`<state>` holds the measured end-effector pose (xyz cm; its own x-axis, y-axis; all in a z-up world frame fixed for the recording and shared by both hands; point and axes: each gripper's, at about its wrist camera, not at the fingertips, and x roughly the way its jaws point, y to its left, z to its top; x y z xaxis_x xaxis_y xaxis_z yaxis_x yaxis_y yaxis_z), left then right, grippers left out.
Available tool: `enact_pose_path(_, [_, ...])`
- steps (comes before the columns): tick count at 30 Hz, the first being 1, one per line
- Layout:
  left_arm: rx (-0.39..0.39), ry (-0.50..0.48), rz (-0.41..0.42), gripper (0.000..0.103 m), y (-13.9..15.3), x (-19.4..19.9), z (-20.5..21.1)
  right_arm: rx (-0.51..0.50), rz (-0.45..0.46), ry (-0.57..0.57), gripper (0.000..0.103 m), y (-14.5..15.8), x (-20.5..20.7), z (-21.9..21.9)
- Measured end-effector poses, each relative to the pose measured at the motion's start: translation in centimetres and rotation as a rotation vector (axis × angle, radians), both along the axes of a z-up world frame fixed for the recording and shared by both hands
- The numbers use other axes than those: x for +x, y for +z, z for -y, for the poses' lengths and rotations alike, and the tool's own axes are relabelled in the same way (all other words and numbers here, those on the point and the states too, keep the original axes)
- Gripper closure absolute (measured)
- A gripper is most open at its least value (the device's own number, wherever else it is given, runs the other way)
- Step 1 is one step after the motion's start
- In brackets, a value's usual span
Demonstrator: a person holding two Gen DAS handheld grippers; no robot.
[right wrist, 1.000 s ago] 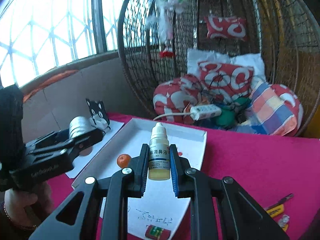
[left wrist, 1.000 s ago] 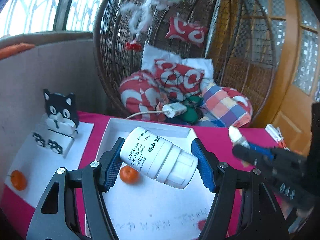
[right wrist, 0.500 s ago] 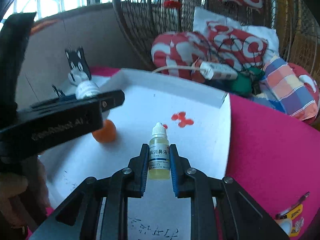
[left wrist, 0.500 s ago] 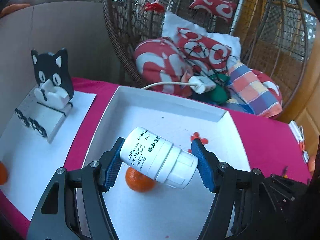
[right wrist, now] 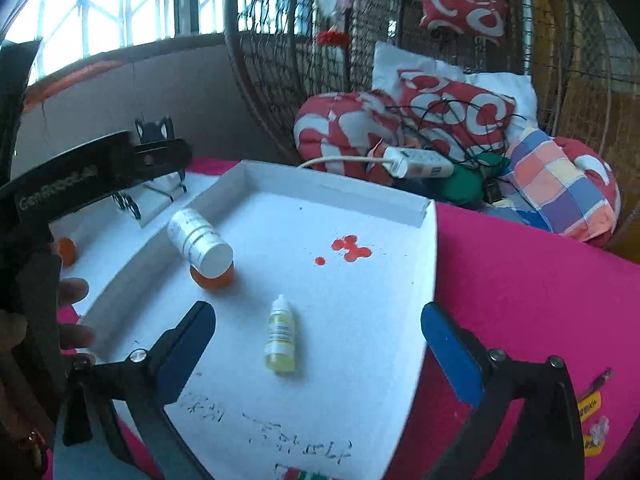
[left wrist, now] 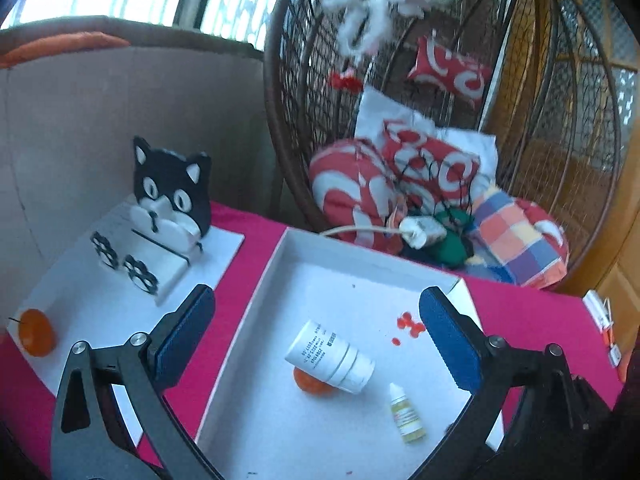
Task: Organize rigid objects
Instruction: 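Withdraw both open grippers from the tray toward the remaining objects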
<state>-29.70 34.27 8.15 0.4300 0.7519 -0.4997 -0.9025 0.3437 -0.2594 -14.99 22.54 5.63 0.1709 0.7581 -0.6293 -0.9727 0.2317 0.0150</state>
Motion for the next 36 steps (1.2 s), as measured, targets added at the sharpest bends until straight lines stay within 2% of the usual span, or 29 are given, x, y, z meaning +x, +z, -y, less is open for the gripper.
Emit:
enact_pose_path(4, [0.044,-0.020,0.019,0.000,1.3,-1.0,1.8,0.095,-0.031,-0.038,0.000,2.6,2.3,3.5])
enact_pose_path(8, [0.099,-0.119,0.019,0.000,2.4,-0.2,4.5,0.204,-0.053,-0.113,0.000,5.6,5.8,8.0])
enact_pose_path(11, [0.127,-0.239,-0.002,0.000,2.6,1.6,6.9,0.263,-0.070,-0.169,0.000,7.0,7.8,11.5])
enact_pose_path(12, [0.126,-0.306,-0.004,0.000,2.4,2.4,8.0,0.274,-0.082,-0.162,0.000,7.2,8.2,12.8])
enact_pose_path(14, [0.126,-0.381,-0.006,0.000,2.0,3.0,9.8,0.261,-0.078,-0.107,0.000,6.8,7.8,14.1])
enact_pose_path(16, [0.133,-0.393,-0.009,0.000,1.5,2.8,11.4,0.197,-0.025,-0.047,0.000,5.7,6.3,14.9])
enact_pose_path(18, [0.100,-0.386,0.000,0.000,0.6,2.4,12.5,0.135,0.040,-0.001,0.000,4.2,4.7,15.5])
enact_pose_path(21, [0.011,-0.448,0.002,0.000,-1.0,2.7,13.9,0.093,0.124,-0.025,0.000,2.5,4.1,17.1])
enact_pose_path(23, [-0.050,-0.477,-0.043,0.000,-2.3,3.5,15.4,0.109,0.099,-0.083,0.000,2.5,5.5,18.6])
enact_pose_path(27, [-0.195,-0.522,-0.139,0.000,-5.1,6.4,17.7,0.154,-0.007,-0.219,0.000,2.7,9.4,21.6])
enact_pose_path(30, [-0.172,-0.523,-0.241,0.002,-6.3,8.8,19.7,0.174,-0.012,-0.283,0.000,2.9,10.6,23.8])
enact_pose_path(33, [-0.171,-0.530,-0.301,0.010,-7.3,10.8,20.4,0.181,0.011,-0.315,0.000,2.7,11.1,25.0])
enact_pose_path(35, [-0.201,-0.535,-0.318,0.025,-8.2,12.0,20.4,0.179,0.006,-0.325,0.000,2.3,11.6,25.8])
enact_pose_path(36, [-0.207,-0.534,-0.324,0.027,-8.6,12.1,20.5,0.181,-0.002,-0.320,0.000,2.0,11.8,26.1])
